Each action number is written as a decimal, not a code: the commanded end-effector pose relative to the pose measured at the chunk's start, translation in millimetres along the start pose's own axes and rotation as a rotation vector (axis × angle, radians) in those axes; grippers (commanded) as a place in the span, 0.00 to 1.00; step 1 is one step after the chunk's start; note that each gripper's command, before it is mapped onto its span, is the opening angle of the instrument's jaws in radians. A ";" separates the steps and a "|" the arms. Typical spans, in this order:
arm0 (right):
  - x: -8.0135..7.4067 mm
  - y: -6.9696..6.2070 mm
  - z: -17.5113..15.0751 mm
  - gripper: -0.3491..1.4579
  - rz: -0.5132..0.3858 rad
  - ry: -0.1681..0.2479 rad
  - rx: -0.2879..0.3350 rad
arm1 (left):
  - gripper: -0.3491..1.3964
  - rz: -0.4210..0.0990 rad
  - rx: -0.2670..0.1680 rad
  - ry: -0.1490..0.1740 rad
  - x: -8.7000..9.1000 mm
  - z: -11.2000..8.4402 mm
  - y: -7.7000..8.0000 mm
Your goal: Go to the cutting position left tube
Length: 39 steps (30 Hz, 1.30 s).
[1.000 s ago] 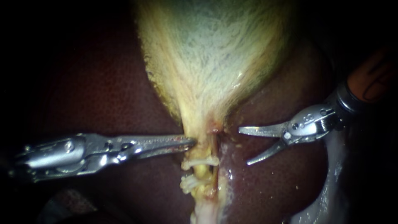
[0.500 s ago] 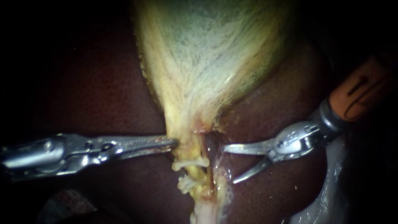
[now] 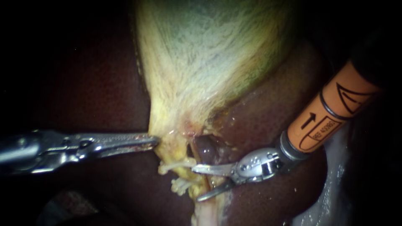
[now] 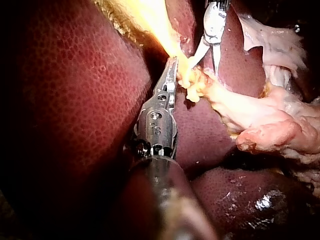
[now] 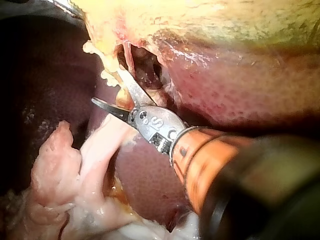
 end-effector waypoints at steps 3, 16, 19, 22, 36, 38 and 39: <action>-0.3 0.5 0.1 0.97 0.001 -0.014 -0.005 | 0.11 0.000 -0.003 -0.001 -0.2 -0.1 -0.4; 0.5 0.9 4.1 0.97 -0.005 -0.020 0.025 | 0.11 0.000 -0.004 -0.001 -0.4 0.6 -1.3; 0.6 0.4 6.2 0.97 -0.017 -0.023 0.052 | 0.11 0.000 -0.005 -0.001 -0.4 0.9 -1.2; 0.8 0.2 7.8 0.97 -0.013 -0.017 0.071 | 0.11 0.000 -0.006 -0.001 -0.4 1.1 -1.1; 1.2 0.4 9.7 0.97 -0.013 -0.006 0.089 | 0.11 0.000 -0.007 -0.001 -0.2 1.7 -0.8; 1.2 0.5 9.7 0.97 -0.013 -0.006 0.089 | 0.11 0.000 -0.007 -0.001 -0.2 1.8 -0.8; 1.2 0.5 9.7 0.97 -0.013 -0.006 0.089 | 0.11 0.000 -0.007 -0.001 -0.1 1.8 -0.8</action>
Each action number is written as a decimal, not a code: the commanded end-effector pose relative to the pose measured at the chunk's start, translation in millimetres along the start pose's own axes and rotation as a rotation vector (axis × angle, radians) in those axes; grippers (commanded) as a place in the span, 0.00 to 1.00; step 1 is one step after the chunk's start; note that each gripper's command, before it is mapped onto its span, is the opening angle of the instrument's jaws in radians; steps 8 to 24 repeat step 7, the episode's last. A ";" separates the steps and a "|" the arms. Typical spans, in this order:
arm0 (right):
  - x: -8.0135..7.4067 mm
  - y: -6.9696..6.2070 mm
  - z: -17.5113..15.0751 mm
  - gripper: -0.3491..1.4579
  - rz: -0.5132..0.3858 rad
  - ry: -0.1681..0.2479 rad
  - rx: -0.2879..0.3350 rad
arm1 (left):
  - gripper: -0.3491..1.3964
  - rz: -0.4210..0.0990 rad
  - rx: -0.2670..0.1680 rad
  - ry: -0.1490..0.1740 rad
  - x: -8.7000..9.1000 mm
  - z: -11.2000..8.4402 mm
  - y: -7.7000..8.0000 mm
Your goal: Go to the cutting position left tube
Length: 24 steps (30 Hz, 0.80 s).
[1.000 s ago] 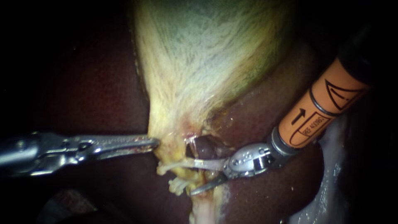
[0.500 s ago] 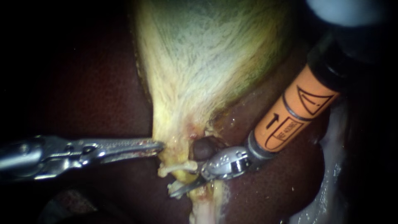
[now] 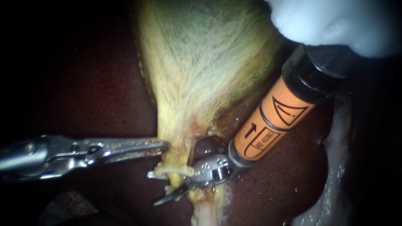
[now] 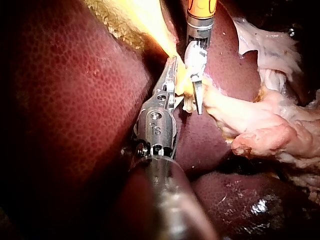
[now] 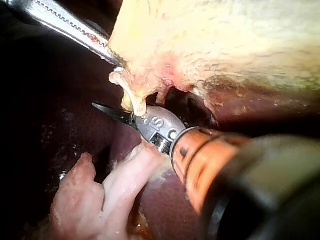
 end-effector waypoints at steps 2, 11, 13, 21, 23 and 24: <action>-0.1 0.0 -0.1 0.97 0.000 0.000 0.000 | 0.11 0.000 -0.001 0.000 0.0 0.0 0.0; -0.4 -0.2 -0.6 0.97 0.010 0.000 0.003 | 0.11 0.000 -0.001 0.000 0.1 0.1 0.1; -0.4 -0.2 -0.6 0.97 0.010 0.000 0.003 | 0.11 0.000 -0.001 0.000 0.1 0.1 0.1; -0.4 -0.2 -0.6 0.97 0.010 0.000 0.003 | 0.11 0.000 -0.001 0.000 0.1 0.1 0.1; -0.4 -0.2 -0.6 0.97 0.010 0.000 0.003 | 0.11 0.000 -0.001 0.000 0.1 0.1 0.1; -0.4 -0.2 -0.6 0.97 0.010 0.000 0.003 | 0.11 0.000 -0.001 0.000 0.1 0.1 0.1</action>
